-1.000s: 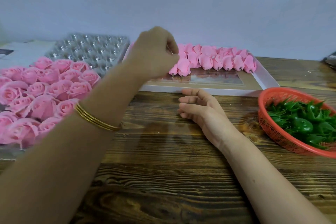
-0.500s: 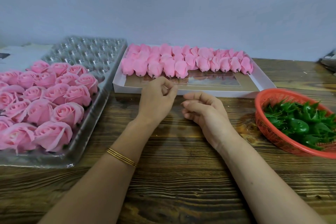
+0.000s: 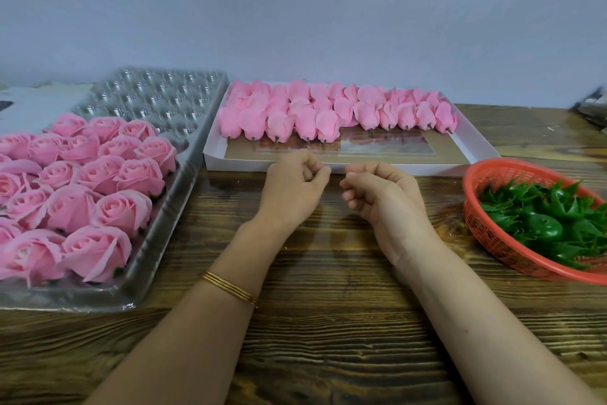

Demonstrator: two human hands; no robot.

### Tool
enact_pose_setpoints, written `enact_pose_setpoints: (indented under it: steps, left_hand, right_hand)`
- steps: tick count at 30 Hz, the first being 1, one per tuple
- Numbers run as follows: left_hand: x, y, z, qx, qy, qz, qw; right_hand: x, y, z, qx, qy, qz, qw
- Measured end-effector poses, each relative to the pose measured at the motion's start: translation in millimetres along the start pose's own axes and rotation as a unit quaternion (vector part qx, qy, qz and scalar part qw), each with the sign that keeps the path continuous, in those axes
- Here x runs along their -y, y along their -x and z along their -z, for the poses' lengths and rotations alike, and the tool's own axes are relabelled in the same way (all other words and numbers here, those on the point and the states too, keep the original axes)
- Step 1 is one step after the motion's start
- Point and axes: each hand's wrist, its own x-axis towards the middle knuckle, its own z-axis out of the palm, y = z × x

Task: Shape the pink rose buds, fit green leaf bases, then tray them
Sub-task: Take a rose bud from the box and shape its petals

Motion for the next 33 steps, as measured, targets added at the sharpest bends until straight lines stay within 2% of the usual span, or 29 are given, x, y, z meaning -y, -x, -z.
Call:
enact_pose_setpoints:
  steps: [8, 16, 18, 24, 33]
  left_hand:
    - [1.7, -2.3, 0.7, 0.018, 0.004, 0.014, 1.000]
    - [0.7, -1.9, 1.8, 0.031, 0.014, 0.016, 0.999]
    - [0.0, -2.0, 2.0, 0.032, 0.010, 0.020, 0.999]
    - [-3.3, 0.0, 4.4, 0.033, 0.002, 0.024, 0.999]
    - [-6.3, 0.0, 5.5, 0.020, -0.009, 0.032, 0.999]
  right_hand:
    - [18.6, -19.8, -9.3, -0.050, 0.059, 0.013, 0.997]
    - [44.0, -80.4, -27.2, -0.080, 0.064, 0.019, 0.995]
    - [44.8, -97.3, -29.9, -0.098, 0.104, 0.002, 0.990]
    - [32.1, -141.2, -27.9, -0.115, 0.238, -0.128, 0.956]
    - [25.7, -163.8, -38.5, -0.087, 0.325, -0.173, 0.926]
